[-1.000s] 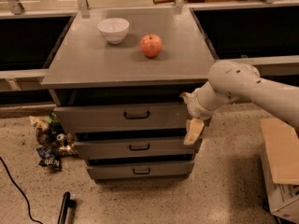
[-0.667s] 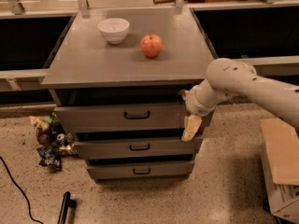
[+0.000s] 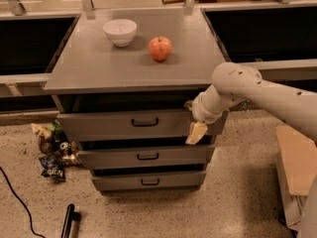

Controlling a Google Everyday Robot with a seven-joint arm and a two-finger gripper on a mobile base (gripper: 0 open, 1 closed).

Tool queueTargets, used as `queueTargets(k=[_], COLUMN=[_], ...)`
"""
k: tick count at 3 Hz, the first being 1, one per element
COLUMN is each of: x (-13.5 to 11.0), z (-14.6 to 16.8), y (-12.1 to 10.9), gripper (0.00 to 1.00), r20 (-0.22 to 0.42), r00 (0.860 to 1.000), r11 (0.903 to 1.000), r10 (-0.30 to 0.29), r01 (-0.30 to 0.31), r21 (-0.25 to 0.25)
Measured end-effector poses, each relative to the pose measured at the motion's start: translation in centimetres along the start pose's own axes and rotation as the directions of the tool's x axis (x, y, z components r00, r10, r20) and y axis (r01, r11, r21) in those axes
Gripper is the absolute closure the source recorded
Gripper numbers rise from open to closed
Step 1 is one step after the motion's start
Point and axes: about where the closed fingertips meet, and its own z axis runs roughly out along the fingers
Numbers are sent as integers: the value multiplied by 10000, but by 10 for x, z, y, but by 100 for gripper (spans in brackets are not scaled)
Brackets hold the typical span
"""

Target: Open top drawer

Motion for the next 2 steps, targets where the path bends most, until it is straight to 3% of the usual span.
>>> queueTargets(k=[1,2], x=[-3,-7], z=[-2,-17], y=[16,26], gripper=[52,75], r20=[230,389], r00=[9997,9991], r11=[9999,9998], r10=[-87,-184], r01=[89,181], r21=[-111,89])
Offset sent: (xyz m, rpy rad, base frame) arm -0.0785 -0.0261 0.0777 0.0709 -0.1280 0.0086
